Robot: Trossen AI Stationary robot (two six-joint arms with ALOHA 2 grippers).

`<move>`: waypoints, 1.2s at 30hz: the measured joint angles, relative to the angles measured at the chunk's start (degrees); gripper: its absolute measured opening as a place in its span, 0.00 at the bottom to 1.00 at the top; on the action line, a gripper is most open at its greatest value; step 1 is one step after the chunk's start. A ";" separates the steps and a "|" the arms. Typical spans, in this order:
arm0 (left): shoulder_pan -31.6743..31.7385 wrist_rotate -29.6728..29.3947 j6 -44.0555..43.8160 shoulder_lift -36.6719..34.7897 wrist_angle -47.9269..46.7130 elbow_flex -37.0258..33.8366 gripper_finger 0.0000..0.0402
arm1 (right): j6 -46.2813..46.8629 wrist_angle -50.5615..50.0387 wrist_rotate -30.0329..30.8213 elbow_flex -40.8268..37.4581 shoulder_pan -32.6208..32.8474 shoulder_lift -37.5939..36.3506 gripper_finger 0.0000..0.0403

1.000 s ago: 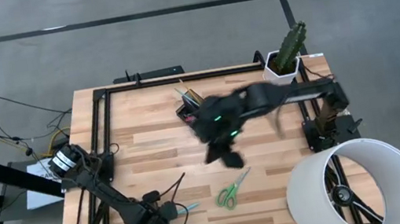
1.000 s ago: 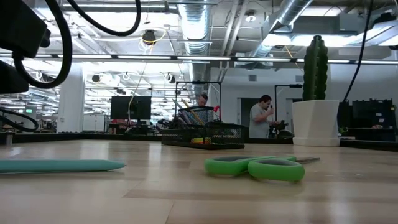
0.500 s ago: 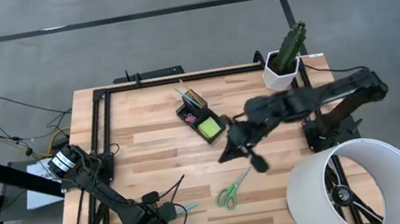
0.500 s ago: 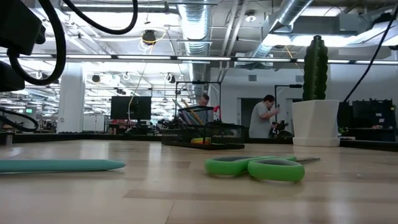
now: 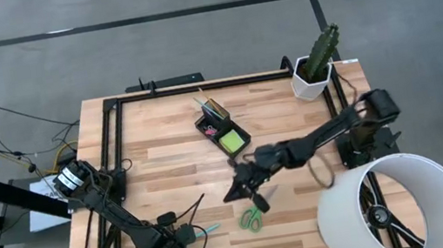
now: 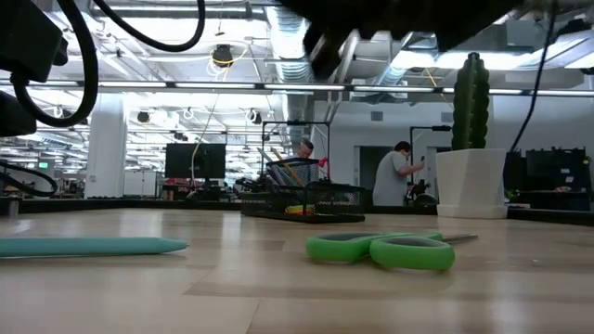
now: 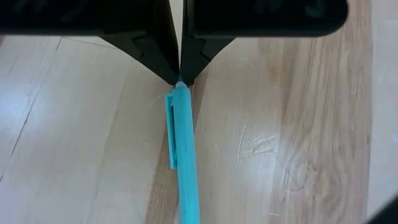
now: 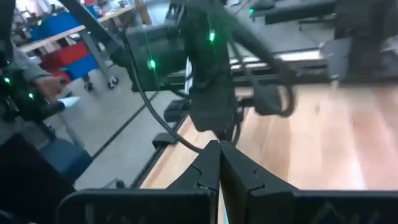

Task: Pick and place office supplies into organizer
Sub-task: Put the blue pen into the black desk organizer

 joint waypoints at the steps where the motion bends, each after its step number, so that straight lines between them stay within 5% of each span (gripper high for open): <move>1: 0.00 0.02 0.00 0.00 0.00 0.00 0.00 | 0.33 1.36 -0.24 0.94 0.31 2.19 0.00; 13: 0.22 -0.11 -0.40 -0.02 -0.26 0.02 0.00 | 3.92 7.96 -19.07 14.63 0.34 17.03 0.01; 19: 0.22 0.13 1.32 -0.02 -0.48 0.04 0.00 | 8.56 6.98 -25.82 18.22 1.04 21.82 0.14; 27: 0.22 0.00 0.56 -0.02 -0.50 0.04 0.00 | 5.89 6.03 -27.62 18.78 0.81 21.94 0.34; 36: 0.20 -0.11 -0.84 -0.04 -0.50 0.04 0.00 | 2.37 -12.06 -24.60 18.85 -0.62 21.95 0.34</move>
